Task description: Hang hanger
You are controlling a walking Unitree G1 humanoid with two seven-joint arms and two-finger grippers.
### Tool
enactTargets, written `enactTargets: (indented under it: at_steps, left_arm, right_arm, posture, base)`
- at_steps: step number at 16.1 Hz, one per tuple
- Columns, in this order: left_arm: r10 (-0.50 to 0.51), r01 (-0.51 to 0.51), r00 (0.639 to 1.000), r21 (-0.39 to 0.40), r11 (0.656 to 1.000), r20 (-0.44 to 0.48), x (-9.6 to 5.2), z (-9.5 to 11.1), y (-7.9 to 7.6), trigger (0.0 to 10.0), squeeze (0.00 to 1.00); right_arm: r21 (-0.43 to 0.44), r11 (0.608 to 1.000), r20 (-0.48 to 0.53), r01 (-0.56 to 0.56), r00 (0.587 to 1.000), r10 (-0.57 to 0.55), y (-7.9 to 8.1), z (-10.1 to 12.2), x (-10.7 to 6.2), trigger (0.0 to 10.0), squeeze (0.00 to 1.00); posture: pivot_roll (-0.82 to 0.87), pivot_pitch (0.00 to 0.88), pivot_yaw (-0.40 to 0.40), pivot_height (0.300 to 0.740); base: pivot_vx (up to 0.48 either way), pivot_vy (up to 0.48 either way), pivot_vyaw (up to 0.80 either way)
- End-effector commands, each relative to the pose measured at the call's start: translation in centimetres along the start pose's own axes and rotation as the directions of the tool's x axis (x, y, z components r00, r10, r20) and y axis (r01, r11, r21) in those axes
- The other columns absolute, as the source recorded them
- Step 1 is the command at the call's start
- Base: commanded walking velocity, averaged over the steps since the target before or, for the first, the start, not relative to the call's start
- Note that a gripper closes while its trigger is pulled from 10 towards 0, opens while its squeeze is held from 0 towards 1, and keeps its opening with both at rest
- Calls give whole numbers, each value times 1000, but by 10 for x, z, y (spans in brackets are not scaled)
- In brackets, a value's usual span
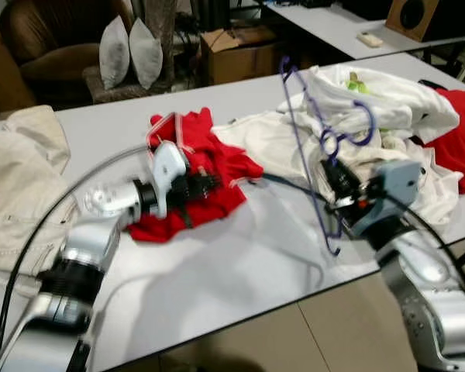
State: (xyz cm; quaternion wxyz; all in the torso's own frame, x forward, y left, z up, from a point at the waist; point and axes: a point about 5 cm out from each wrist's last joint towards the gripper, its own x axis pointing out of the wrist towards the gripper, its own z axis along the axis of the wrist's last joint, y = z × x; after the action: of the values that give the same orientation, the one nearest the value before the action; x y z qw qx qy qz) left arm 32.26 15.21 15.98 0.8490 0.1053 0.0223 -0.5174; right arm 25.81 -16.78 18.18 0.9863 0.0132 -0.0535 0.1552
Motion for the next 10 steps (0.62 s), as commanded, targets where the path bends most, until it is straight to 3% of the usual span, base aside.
enactTargets:
  at_steps: [1,3,4,7,8,10]
  left_arm:
    - [-28,28,992,1,1000,125,-4,28,3,0,0]
    - [60,-58,978,-15,998,201,-15,42,15,0,0]
    - [98,-99,977,-9,995,190,-22,42,19,0,0]
    - [137,-137,991,77,988,2,-48,26,24,0,0]
    - [245,-242,970,113,964,-8,-58,28,36,0,0]
    - [449,-457,889,145,878,84,-70,42,60,0,0]
  right_arm:
    - [27,999,48,36,998,-37,-8,8,0,10000,0]
    - [61,995,85,73,993,-78,-18,15,-3,10000,0]
    - [66,994,88,85,992,-91,-22,17,-5,10000,0]
    - [-10,997,-48,-83,995,82,-20,5,-35,10000,0]
    - [-11,994,-73,-106,992,105,-22,4,-44,10000,0]
    - [-24,993,-103,-113,989,110,-25,3,-51,10000,0]
  posture:
    - [-252,0,56,740]
    - [-251,0,53,740]
    - [-247,0,51,740]
    - [-249,0,56,740]
    - [-251,0,59,740]
    - [-254,0,63,740]
  base:
    - [0,0,0]
    - [0,0,0]
    - [0,0,0]
    - [0,0,0]
    - [0,0,0]
    - [0,0,0]
